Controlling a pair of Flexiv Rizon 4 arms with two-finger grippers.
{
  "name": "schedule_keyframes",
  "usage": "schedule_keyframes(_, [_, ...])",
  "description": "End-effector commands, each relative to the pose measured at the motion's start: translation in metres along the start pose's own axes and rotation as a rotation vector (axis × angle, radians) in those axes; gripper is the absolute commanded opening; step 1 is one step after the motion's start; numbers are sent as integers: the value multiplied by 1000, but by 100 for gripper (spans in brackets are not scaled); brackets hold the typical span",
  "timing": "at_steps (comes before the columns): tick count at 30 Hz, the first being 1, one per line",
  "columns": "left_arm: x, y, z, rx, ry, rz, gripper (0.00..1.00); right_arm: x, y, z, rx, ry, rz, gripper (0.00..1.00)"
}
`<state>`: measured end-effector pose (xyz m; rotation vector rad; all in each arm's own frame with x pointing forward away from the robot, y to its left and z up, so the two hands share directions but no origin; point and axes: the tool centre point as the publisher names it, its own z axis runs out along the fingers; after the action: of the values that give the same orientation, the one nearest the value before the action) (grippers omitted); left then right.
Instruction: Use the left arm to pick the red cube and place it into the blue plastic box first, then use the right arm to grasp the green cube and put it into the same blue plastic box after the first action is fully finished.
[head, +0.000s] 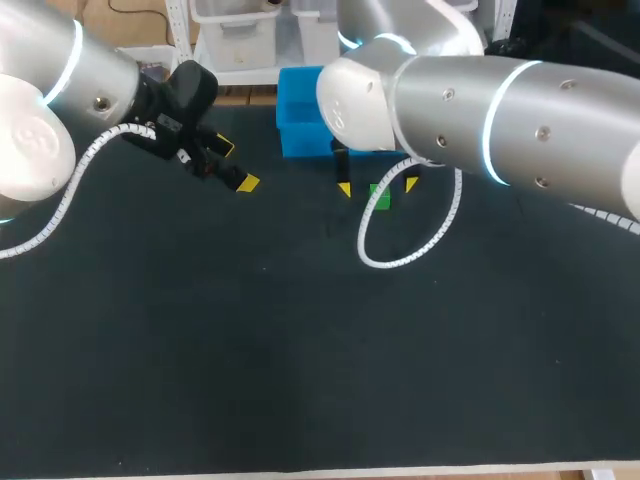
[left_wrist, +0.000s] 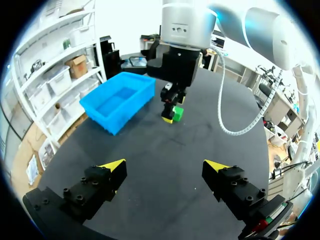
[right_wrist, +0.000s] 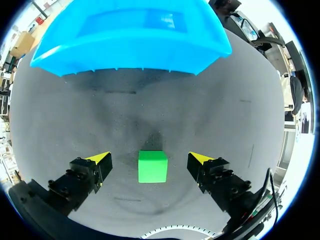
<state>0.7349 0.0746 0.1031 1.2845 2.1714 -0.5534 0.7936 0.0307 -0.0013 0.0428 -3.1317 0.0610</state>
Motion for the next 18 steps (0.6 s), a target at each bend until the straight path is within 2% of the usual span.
schedule_keyframes(1, [1, 0, 0, 2, -6, 3, 100, 2, 0, 3, -1, -3, 11, 100])
schedule_keyframes(18, [1, 0, 0, 2, -6, 3, 100, 8, 1, 13, -7, -7, 50, 100])
